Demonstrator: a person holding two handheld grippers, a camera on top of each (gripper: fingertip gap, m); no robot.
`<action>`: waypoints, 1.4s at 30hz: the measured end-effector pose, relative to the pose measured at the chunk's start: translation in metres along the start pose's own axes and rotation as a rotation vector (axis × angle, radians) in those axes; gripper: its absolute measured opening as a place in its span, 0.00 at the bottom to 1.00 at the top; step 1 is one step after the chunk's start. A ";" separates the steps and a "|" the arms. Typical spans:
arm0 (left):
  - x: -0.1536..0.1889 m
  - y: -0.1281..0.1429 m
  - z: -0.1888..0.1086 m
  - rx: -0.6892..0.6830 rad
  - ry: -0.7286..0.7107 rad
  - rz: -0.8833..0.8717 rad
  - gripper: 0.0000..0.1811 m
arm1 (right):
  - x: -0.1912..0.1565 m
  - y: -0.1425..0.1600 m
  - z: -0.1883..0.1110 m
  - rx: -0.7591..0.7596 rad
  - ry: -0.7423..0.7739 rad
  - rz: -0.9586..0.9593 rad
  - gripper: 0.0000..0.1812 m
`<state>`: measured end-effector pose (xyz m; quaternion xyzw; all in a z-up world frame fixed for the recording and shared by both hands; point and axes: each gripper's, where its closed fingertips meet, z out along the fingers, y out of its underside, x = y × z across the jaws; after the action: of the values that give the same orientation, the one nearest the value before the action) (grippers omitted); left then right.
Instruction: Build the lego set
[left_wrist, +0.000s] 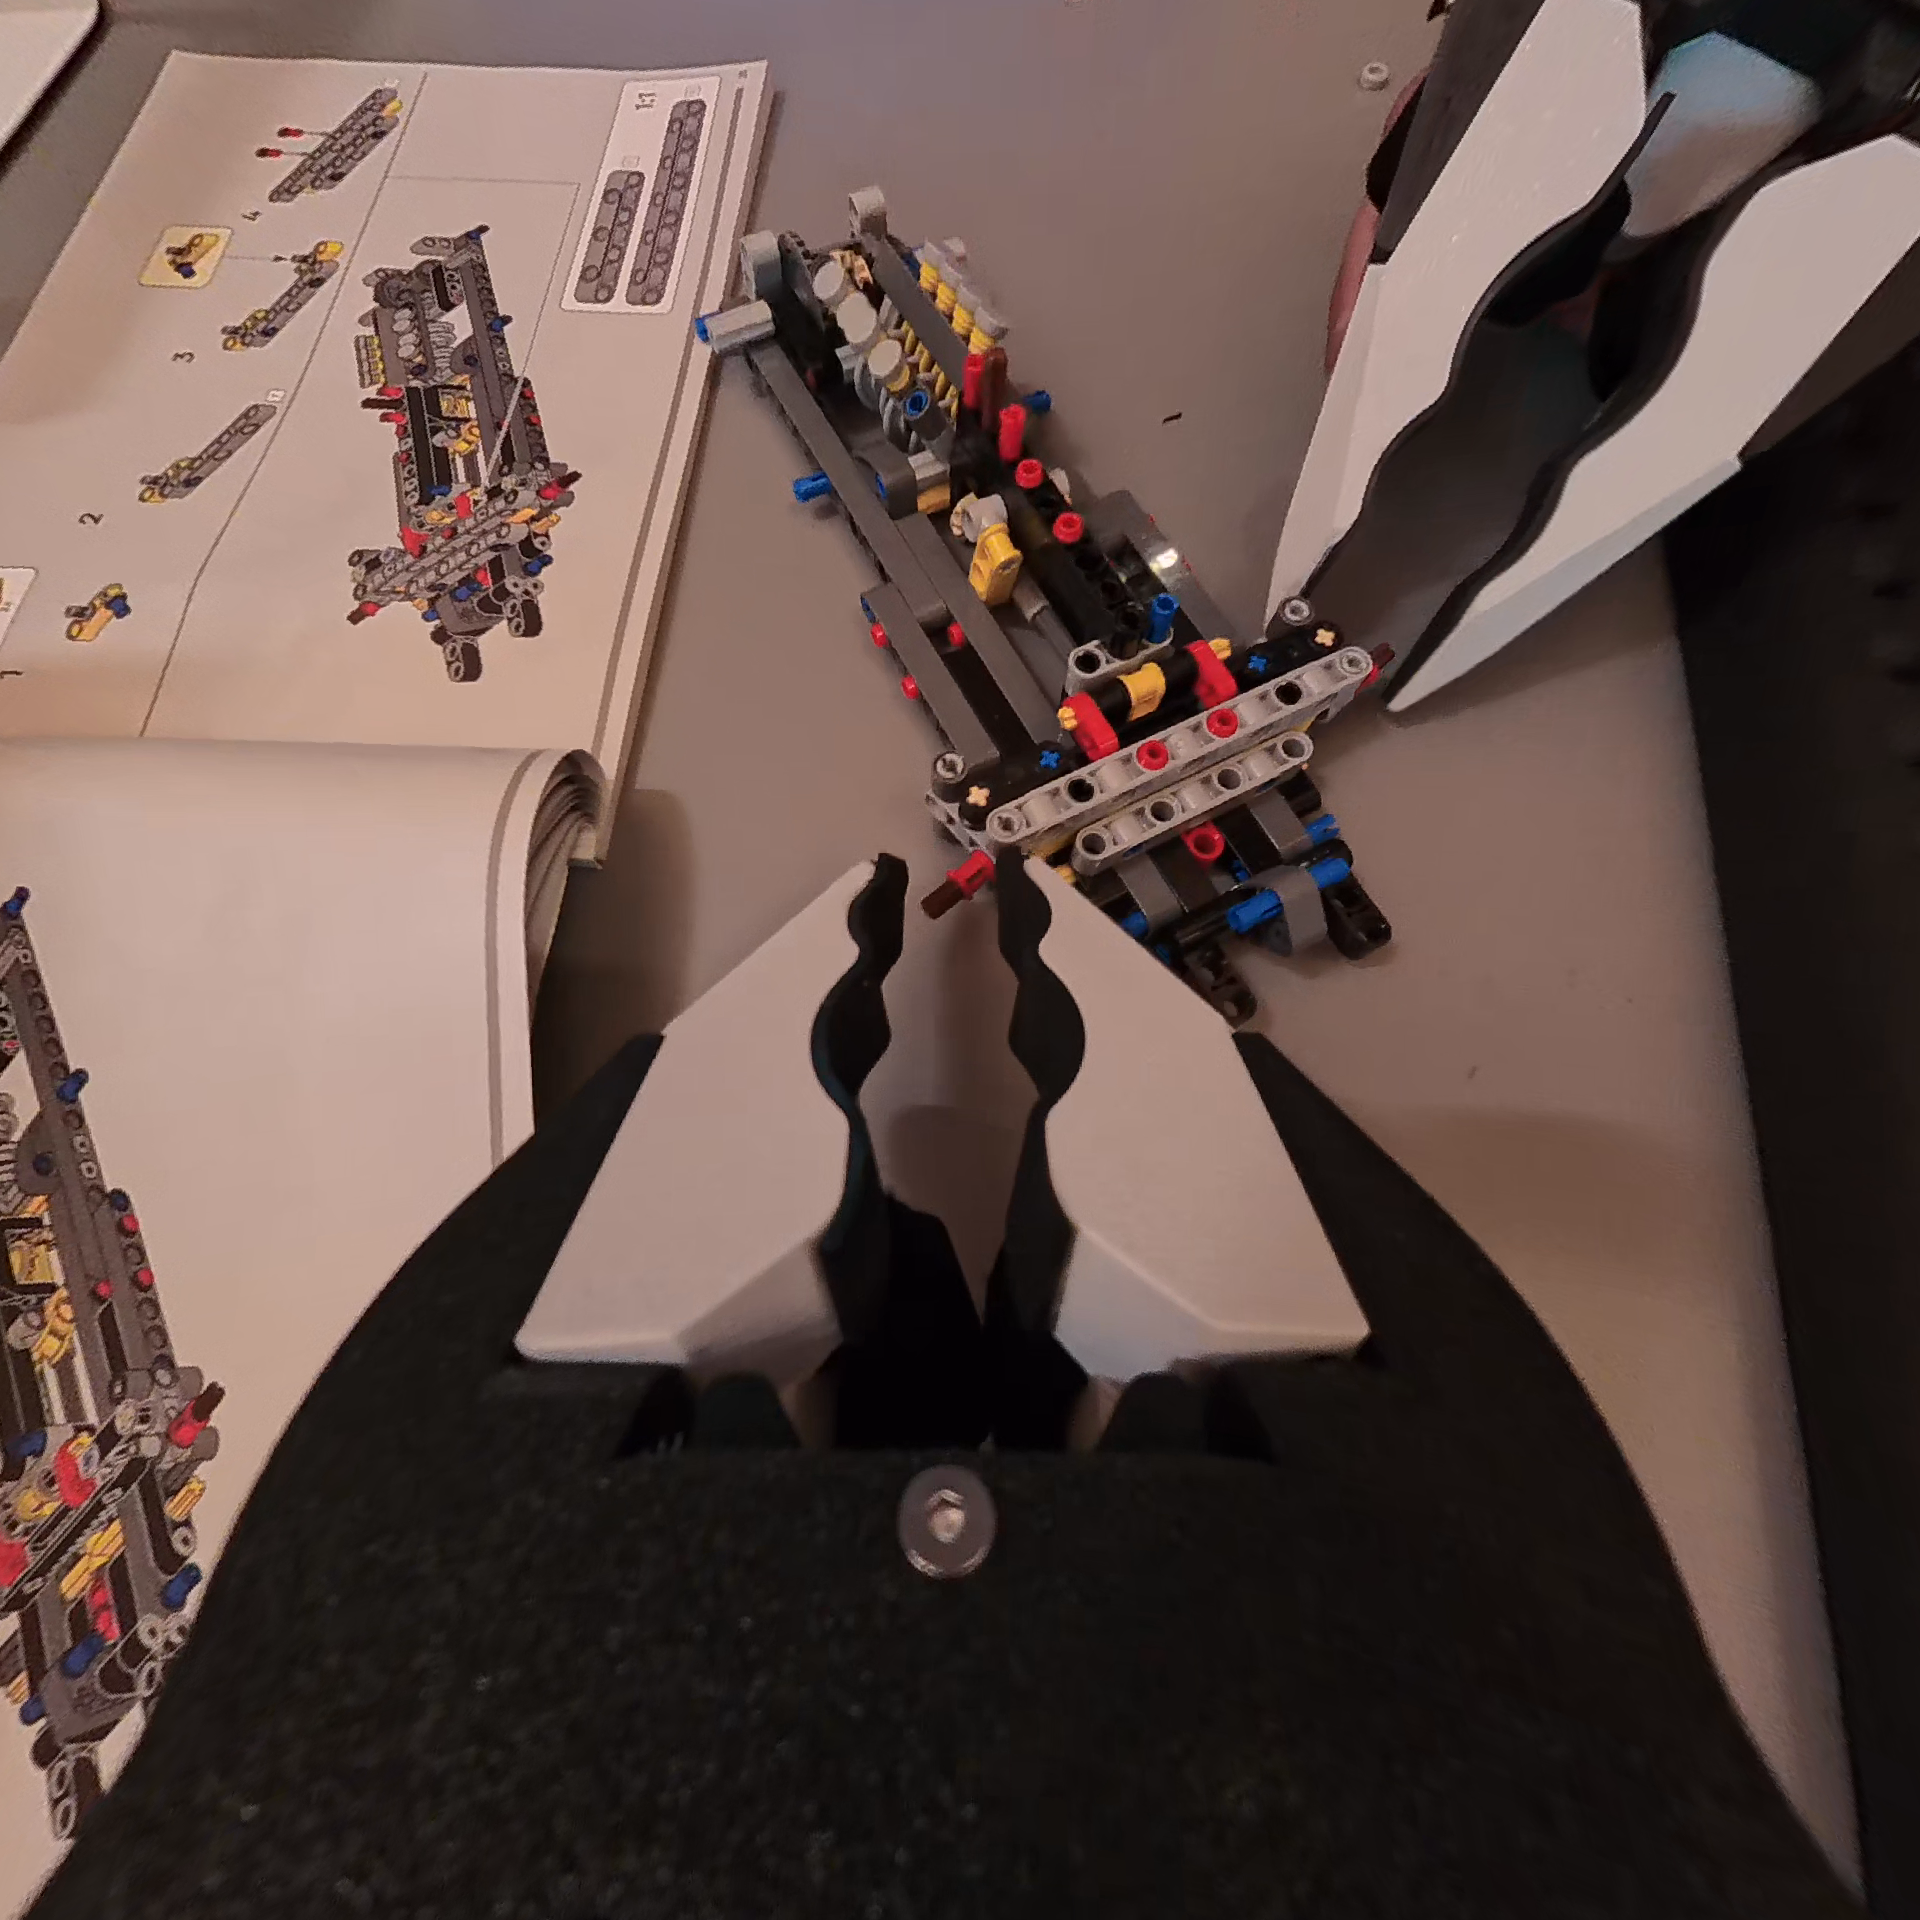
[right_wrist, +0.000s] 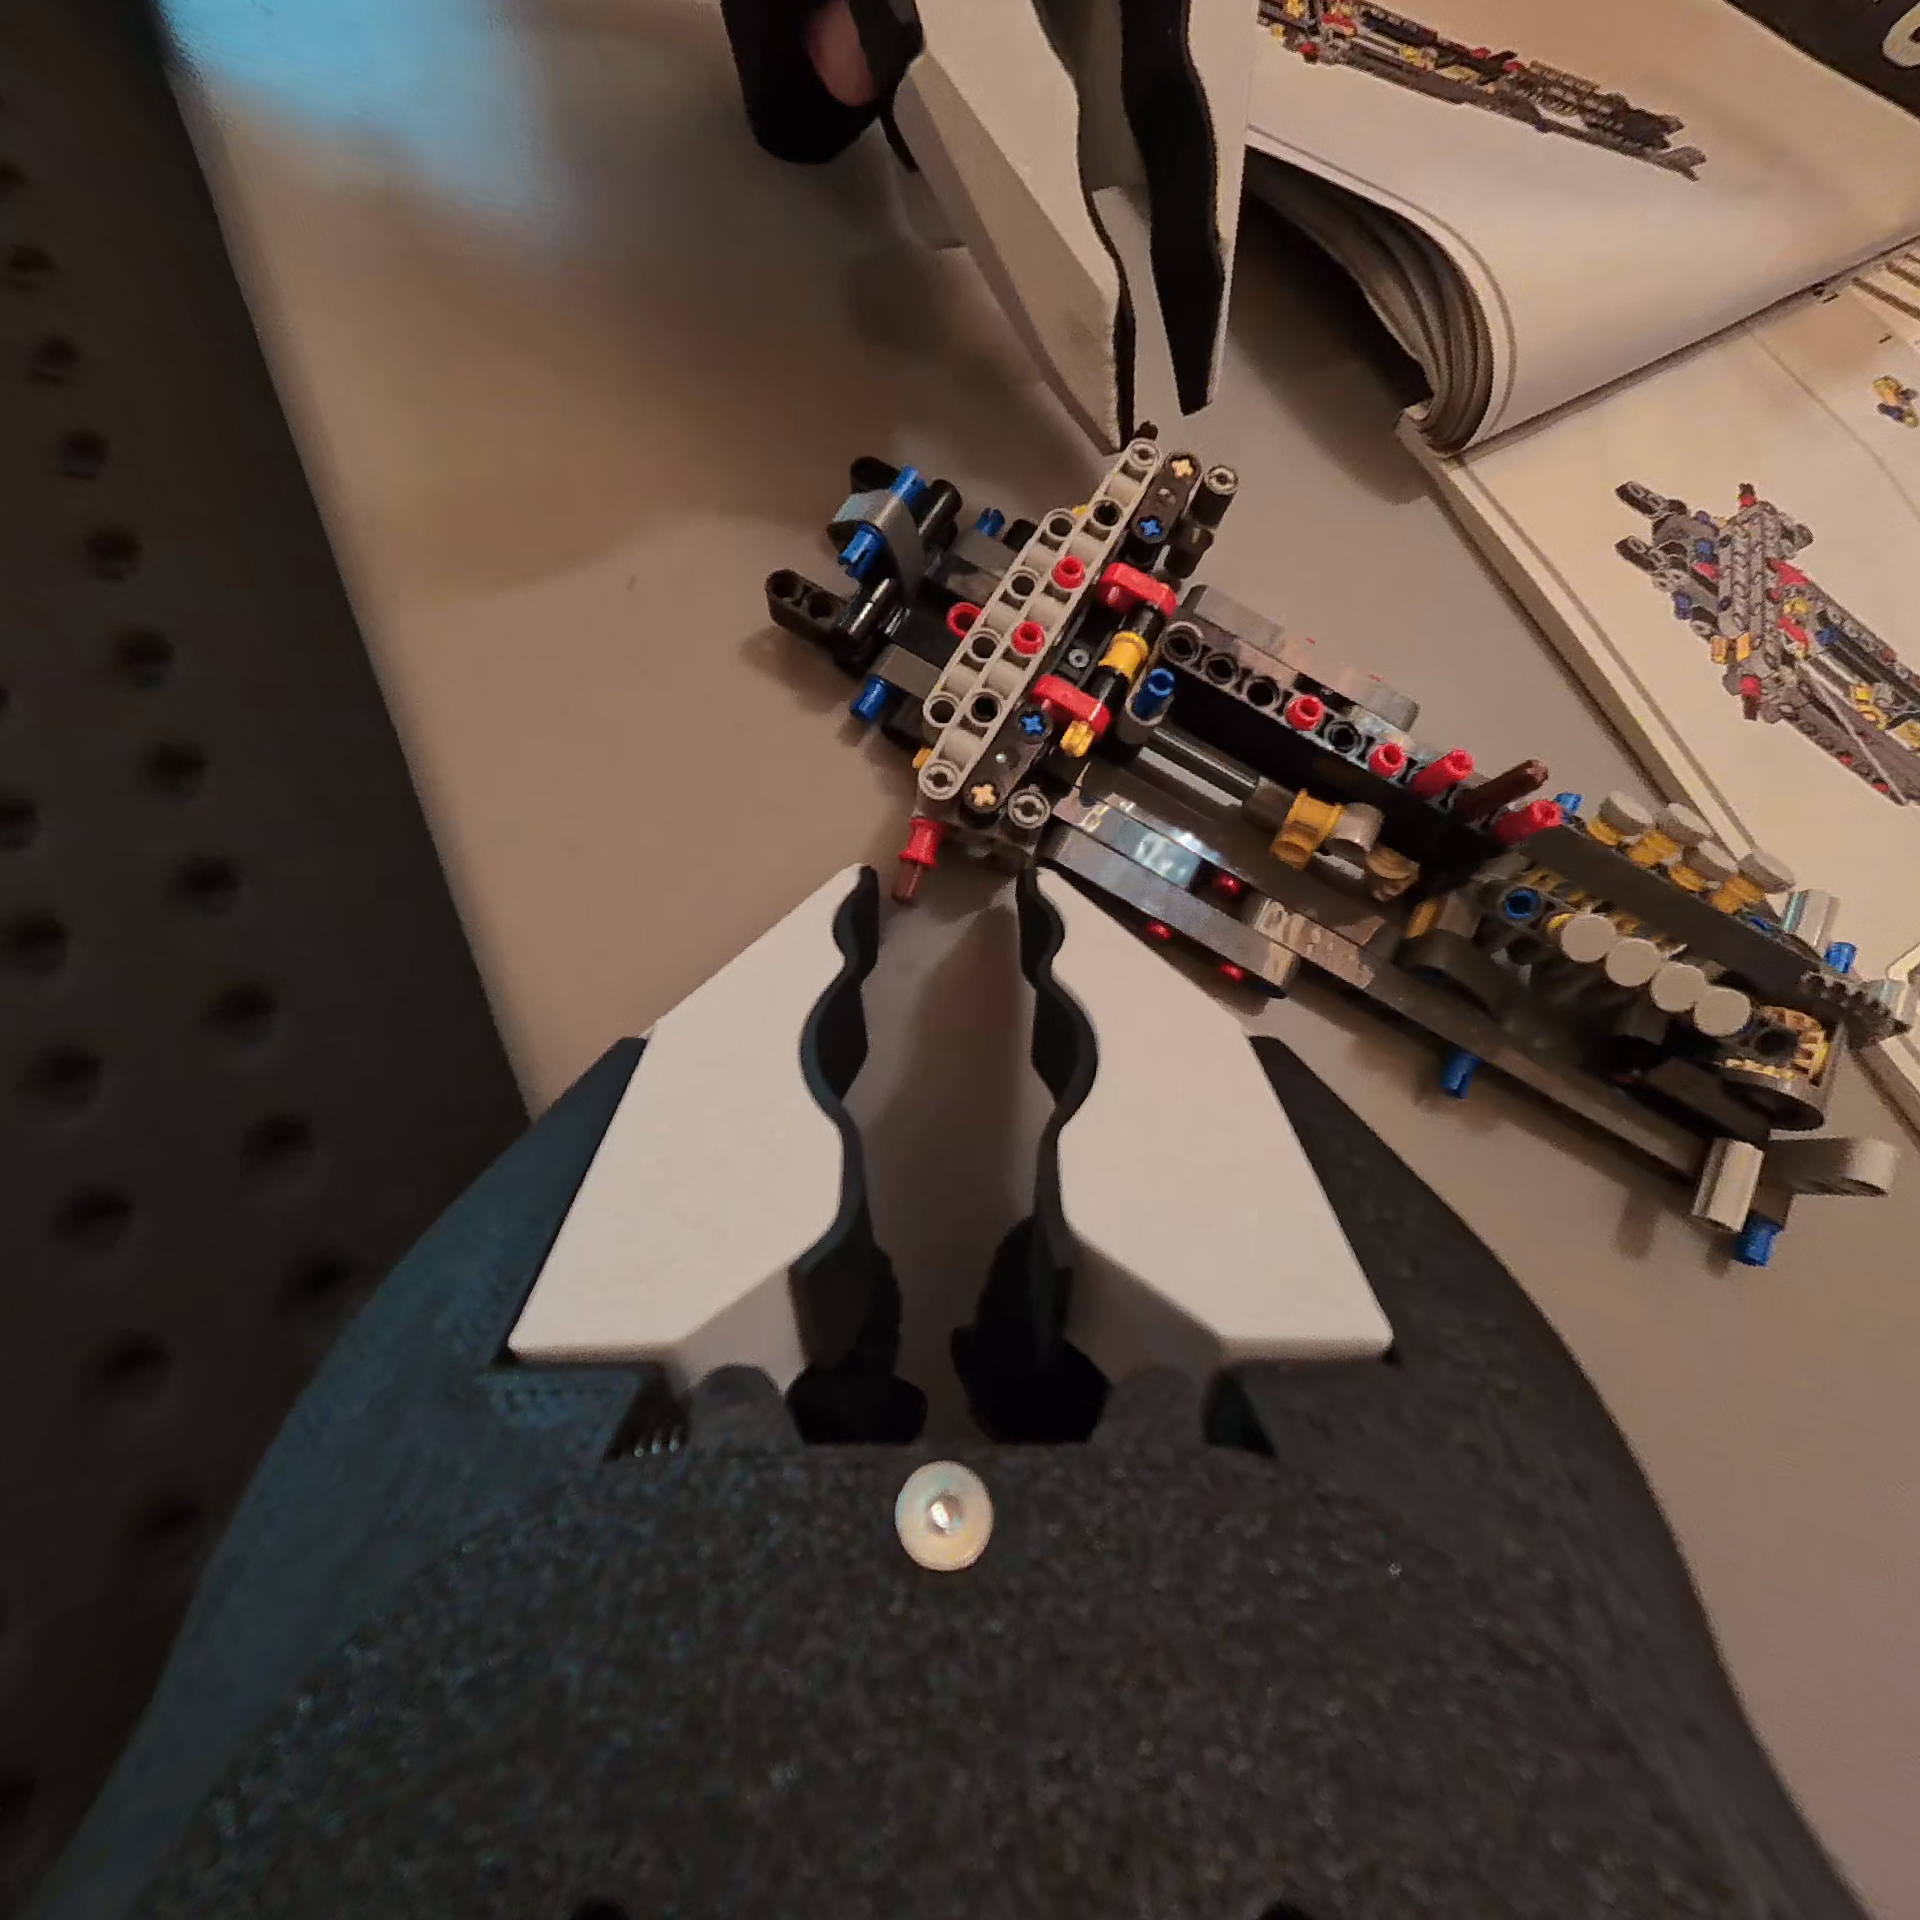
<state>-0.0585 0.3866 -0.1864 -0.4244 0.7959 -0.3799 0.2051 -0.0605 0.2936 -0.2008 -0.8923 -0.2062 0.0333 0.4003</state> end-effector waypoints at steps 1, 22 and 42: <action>-0.001 0.001 0.000 -0.006 -0.004 0.001 0.09 | -0.001 0.000 0.001 -0.003 -0.002 -0.003 0.15; -0.008 0.009 0.006 -0.056 -0.054 0.026 0.07 | -0.020 -0.003 0.000 0.013 -0.088 -0.038 0.08; -0.017 0.003 -0.001 -0.021 -0.105 0.005 0.07 | 0.037 -0.018 -0.029 0.211 0.080 0.164 0.11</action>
<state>-0.0517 0.4021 -0.1879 -0.4440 0.7889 -0.3485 0.2430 -0.0264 0.2988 -0.1641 -0.8597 -0.1116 0.0517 0.4958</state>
